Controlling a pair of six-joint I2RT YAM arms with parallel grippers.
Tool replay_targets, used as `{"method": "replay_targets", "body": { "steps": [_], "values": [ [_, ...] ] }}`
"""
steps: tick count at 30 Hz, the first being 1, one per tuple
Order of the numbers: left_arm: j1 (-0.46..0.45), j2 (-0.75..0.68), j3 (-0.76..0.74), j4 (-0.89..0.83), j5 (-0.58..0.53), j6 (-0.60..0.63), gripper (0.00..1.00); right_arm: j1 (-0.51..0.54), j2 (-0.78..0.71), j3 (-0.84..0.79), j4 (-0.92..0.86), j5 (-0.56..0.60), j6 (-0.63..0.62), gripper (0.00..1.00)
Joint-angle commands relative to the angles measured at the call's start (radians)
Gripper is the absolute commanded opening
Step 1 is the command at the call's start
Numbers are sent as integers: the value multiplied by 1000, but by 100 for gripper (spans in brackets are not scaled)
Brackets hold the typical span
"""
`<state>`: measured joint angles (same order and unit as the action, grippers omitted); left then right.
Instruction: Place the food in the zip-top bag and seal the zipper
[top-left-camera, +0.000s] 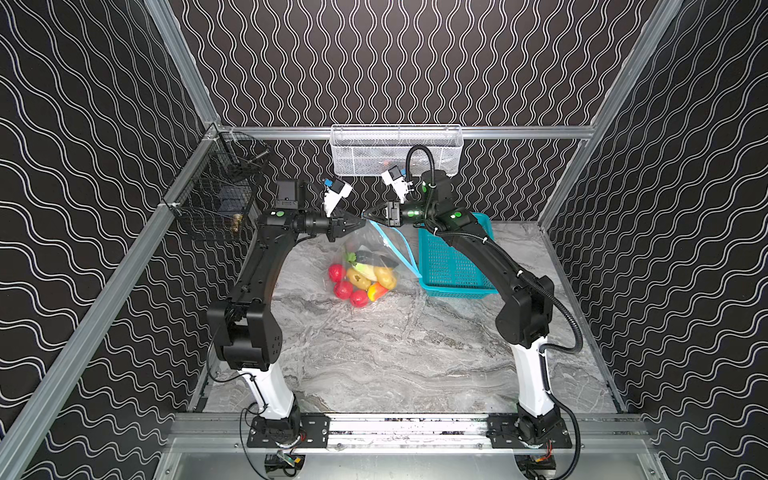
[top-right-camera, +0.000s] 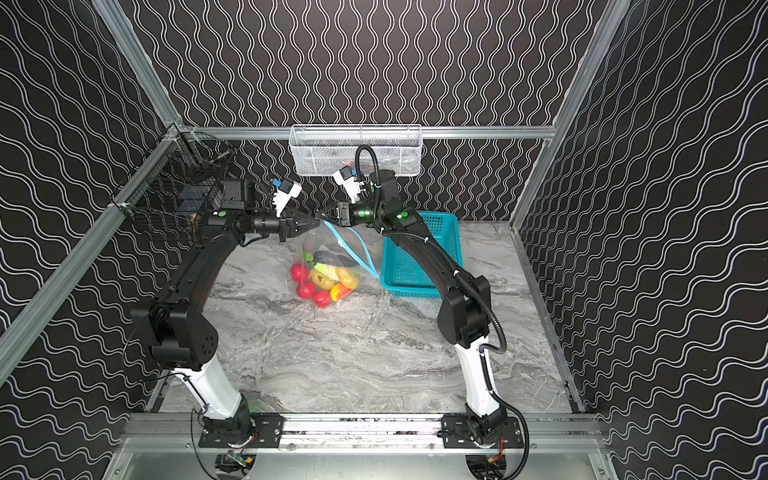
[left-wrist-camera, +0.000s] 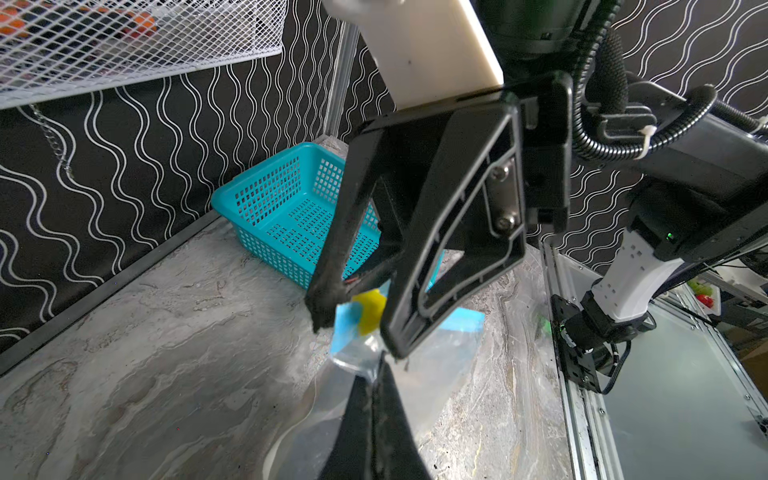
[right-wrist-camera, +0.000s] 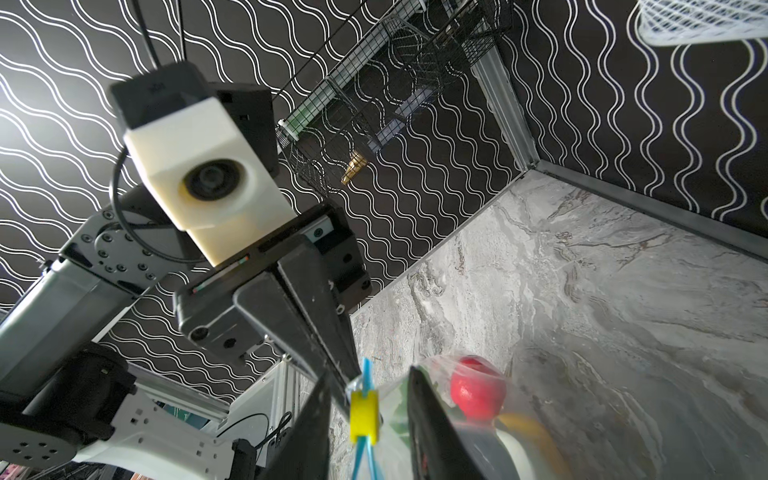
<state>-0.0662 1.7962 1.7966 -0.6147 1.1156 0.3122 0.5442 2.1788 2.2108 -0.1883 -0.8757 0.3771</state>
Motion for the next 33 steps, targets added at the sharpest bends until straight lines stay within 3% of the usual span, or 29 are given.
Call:
{"method": "replay_targets", "body": {
  "steps": [1, 15, 26, 33],
  "values": [
    [-1, -8, -2, 39, 34, -22, 0, 3, -5, 2, 23, -8, -10, 22],
    [0, -25, -24, 106, 9, -104, 0, 2, -37, -35, 3, 29, -42, 12],
    [14, -20, -46, 248, 27, -286, 0, 2, -56, -58, -59, 91, -86, 11],
    [17, -33, -55, 240, -16, -261, 0, 2, -82, -94, -66, 109, -99, 10]
  ]
}}
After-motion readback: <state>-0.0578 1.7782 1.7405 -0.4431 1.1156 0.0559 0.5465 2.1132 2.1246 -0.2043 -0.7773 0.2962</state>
